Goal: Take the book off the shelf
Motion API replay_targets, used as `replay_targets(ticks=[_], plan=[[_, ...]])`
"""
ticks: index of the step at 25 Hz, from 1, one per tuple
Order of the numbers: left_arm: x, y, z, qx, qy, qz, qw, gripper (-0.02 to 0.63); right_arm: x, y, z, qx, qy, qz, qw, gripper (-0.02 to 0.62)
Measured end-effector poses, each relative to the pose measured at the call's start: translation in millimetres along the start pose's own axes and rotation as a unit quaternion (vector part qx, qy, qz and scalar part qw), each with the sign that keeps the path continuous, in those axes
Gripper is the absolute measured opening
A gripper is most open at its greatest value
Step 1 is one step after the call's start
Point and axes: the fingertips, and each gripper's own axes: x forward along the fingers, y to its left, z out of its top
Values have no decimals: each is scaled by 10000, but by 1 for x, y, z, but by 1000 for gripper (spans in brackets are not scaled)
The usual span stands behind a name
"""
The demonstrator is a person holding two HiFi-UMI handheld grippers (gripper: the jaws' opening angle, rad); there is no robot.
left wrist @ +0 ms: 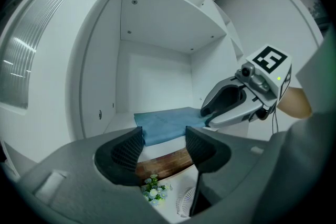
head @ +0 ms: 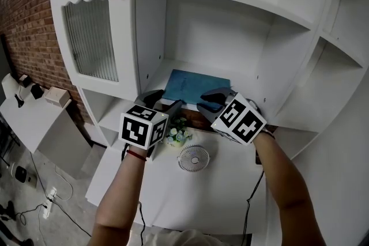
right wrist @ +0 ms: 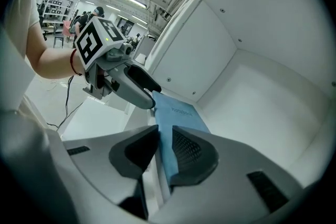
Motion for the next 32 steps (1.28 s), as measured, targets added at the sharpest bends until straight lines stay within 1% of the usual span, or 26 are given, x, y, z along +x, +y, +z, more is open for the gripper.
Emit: replay_targets(ticks=[3,6,10,12,20,25,28,32], plan=[[0,-1,0,-2,8,-23,10000,253,-6,-4,-3,209,-68,-144,9997,98],[0,-1,0,19,4,-26,10000,253,-16,-15,-10,612,-183,-444,9970,109],[0,-2,0,77,26,-45,10000,253,-35,-33,-24,1236,-289,-933,9875,122],[0,-2,0,84,25,-58,9999,253,-45,-38,-30,1445,-288,-1073,9832,142],[-1,-1,-1,121,-5,-48,9999,253,-64,-36,-44,2272,-346,-1324,9642,178],[-1,-1,-1,129,-14,-60,9999,253,-60,-30,-56,2965,-439,-1417,9434,195],[-1,-2,-1,114,-27,-80,9999,253,-59,-27,-60,3173,-460,-1501,9352,199],[-1,-2,-1,131,-60,-72,9999,253,-56,-23,-62,3419,-446,-1466,9272,199]])
